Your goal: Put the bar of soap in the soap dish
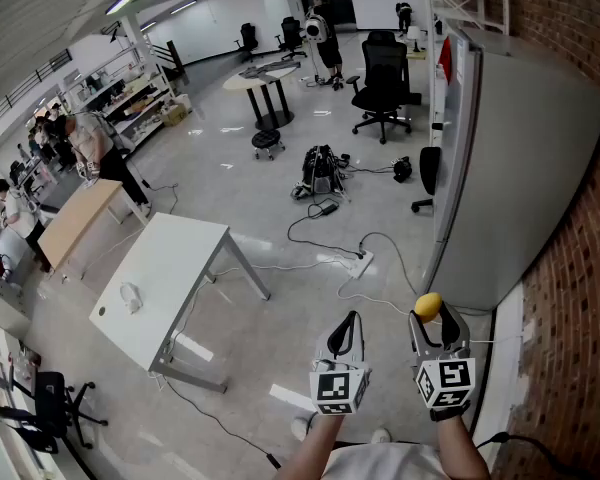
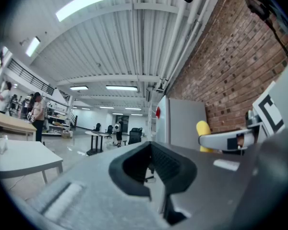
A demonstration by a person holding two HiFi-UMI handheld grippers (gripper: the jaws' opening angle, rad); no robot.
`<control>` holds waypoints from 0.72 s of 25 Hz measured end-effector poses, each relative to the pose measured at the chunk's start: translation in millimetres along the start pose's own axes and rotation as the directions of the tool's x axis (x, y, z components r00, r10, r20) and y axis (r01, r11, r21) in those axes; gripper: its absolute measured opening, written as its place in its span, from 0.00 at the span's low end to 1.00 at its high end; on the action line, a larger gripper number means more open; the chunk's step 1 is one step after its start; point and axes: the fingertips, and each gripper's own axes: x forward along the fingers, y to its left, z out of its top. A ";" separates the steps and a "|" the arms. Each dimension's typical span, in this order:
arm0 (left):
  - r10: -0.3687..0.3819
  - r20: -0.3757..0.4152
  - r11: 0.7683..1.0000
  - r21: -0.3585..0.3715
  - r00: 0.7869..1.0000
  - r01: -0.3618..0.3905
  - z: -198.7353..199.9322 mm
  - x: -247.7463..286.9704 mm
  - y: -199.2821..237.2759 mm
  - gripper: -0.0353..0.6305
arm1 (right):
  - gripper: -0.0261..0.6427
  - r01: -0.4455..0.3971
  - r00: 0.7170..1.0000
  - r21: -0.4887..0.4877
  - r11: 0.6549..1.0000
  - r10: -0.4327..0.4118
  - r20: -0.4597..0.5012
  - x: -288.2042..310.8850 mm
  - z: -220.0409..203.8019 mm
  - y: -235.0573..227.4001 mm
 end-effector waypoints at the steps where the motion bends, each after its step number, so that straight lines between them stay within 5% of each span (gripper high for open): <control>1: 0.016 0.000 1.000 0.000 1.000 -0.016 1.2 -6.6 8.5 0.06 | 0.43 -0.021 1.000 0.002 1.000 0.021 0.000 2.6 -0.1 11.9; 5: 0.109 0.001 0.994 0.008 0.994 -0.109 5.6 -35.7 48.1 0.06 | 0.43 -0.132 0.991 0.011 0.991 0.132 -0.003 17.6 -2.0 63.5; 9: 0.266 0.008 0.964 0.019 0.964 -0.267 8.3 -78.6 103.9 0.06 | 0.43 -0.297 0.955 0.020 0.955 0.297 -0.009 39.9 -9.3 133.6; 14: 0.456 0.017 0.889 0.040 0.890 -0.456 16.0 -143.1 172.5 0.06 | 0.43 -0.484 0.874 0.032 0.874 0.485 -0.018 65.4 -17.6 229.7; 18: 0.603 0.028 0.797 0.031 0.797 -0.604 23.2 -197.7 223.6 0.06 | 0.43 -0.630 0.776 0.023 0.776 0.631 -0.014 68.2 -18.9 308.7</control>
